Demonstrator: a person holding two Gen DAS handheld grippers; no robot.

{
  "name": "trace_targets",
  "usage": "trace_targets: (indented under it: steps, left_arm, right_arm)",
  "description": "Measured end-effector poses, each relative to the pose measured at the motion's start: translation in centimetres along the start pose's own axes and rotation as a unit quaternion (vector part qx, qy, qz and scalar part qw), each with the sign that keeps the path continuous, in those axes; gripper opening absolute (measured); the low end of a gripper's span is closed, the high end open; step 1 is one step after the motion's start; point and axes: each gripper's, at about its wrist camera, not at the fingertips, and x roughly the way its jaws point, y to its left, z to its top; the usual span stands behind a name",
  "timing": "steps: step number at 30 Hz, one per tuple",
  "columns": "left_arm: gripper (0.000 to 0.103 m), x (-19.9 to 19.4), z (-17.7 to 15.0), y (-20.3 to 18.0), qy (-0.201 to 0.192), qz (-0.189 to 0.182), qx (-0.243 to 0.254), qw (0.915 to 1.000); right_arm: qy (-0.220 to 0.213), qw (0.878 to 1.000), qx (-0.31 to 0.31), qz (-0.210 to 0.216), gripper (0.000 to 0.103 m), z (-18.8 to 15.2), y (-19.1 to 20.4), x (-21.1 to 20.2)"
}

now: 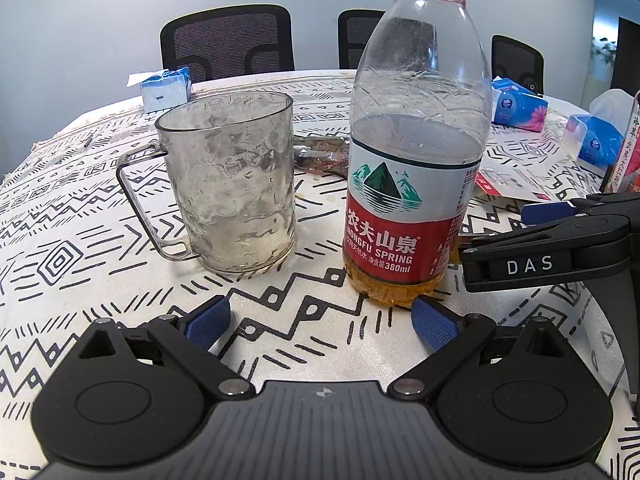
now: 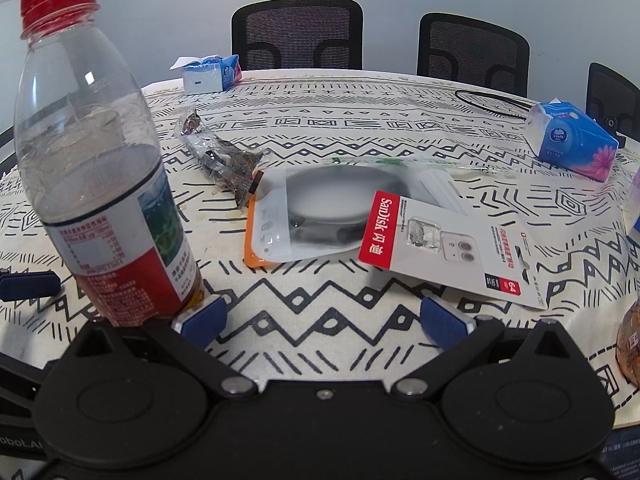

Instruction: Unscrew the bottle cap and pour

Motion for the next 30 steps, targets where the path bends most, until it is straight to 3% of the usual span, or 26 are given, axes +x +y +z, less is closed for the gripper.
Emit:
trace_targets:
  steps: [16,20,23,26,30]
  left_arm:
    - [0.099,0.1,0.1,0.1,0.000,0.003,-0.002,1.0000]
    - [0.098,0.0,0.0,-0.1,-0.001,0.011,-0.009,0.9999]
    - [0.098,-1.9,-0.6,0.4,-0.037,-0.006,-0.020,0.9991]
    - [0.098,-4.5,-0.8,0.5,-0.091,-0.028,-0.020,0.9953]
    - [0.098,-7.4,0.1,-0.4,-0.189,-0.069,0.020,0.9793]
  right_arm:
    - [0.000,1.000,0.000,0.001,0.103,0.0,0.0,0.0]
    - [-0.004,1.000,0.003,0.021,0.103,0.0,-0.7,-0.2]
    - [-0.019,0.998,0.035,0.038,0.103,-0.1,-2.1,-1.0]
    - [-0.058,0.997,0.023,0.041,0.103,0.1,-3.1,-2.8]
    - [-0.134,0.986,0.002,0.103,0.102,1.5,-3.8,-6.5]
